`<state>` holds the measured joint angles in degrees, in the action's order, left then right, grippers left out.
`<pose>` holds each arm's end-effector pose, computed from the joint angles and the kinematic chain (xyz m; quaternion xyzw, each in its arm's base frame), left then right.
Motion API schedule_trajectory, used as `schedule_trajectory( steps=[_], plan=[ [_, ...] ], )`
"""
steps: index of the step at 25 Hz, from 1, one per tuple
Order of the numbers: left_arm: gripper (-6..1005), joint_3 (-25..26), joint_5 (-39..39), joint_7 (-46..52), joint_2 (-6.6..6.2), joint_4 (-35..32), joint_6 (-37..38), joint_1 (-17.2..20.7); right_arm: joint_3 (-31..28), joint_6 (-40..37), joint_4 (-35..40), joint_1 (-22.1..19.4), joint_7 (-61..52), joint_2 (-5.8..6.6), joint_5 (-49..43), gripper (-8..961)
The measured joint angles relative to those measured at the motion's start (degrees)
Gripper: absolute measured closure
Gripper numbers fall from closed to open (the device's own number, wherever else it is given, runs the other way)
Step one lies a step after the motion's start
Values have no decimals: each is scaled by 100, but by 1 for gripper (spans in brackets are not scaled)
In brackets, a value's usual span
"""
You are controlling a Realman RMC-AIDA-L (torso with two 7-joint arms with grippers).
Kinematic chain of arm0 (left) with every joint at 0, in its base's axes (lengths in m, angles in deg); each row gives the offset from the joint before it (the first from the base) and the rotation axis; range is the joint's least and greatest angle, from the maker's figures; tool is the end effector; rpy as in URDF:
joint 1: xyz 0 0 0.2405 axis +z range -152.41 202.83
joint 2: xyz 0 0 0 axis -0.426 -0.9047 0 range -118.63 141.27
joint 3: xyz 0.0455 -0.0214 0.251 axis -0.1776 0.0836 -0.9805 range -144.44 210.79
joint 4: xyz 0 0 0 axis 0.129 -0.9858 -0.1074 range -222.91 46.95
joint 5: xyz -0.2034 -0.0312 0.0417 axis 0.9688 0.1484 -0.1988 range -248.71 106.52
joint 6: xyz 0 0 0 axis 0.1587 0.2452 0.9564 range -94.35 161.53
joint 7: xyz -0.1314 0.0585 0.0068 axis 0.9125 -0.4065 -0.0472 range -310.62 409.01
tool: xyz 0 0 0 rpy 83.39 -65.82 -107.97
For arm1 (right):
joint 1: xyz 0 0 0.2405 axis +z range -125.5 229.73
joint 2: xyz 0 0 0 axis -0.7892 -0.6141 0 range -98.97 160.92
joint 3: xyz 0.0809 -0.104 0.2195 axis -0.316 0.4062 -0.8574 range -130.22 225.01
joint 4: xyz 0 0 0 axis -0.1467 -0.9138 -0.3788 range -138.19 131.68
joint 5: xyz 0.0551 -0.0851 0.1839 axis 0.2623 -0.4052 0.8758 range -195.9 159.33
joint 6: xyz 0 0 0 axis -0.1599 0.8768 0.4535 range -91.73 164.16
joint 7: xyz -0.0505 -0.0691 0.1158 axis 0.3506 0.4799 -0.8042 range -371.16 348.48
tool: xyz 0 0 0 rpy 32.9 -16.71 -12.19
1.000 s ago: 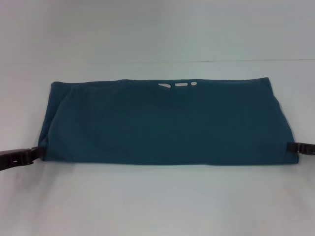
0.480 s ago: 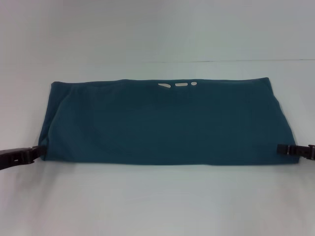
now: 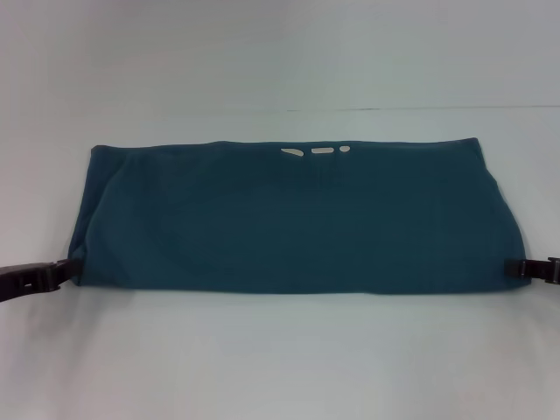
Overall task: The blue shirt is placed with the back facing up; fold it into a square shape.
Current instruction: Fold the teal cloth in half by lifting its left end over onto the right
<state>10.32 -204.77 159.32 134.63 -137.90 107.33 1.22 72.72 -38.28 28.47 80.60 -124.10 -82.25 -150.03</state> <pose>-0.3569 0.3150 0.0390 -0.7747 -0.5321 -0.1640 0.2996 0.3625 0.3284 0.0396 -0.7695 0.5735 0.1699 0.2241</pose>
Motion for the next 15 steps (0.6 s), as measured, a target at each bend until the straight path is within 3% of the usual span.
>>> schedule_trajectory(
  steps=[3,5,11,15],
  plan=[
    [999,-17,0,1,0,0,0,0,0,49,0,-6,0,-2,0,491],
    [999,-30,0,6,0,-1,0,0,-8,62,0,-16,3,-7,3,737],
    [999,-5,0,34,0,-58,0,25,-64,36,50,-52,57,-16,56,930],
    [999,3,0,57,0,-137,14,57,-78,20,60,-54,64,-17,61,943]
  ],
)
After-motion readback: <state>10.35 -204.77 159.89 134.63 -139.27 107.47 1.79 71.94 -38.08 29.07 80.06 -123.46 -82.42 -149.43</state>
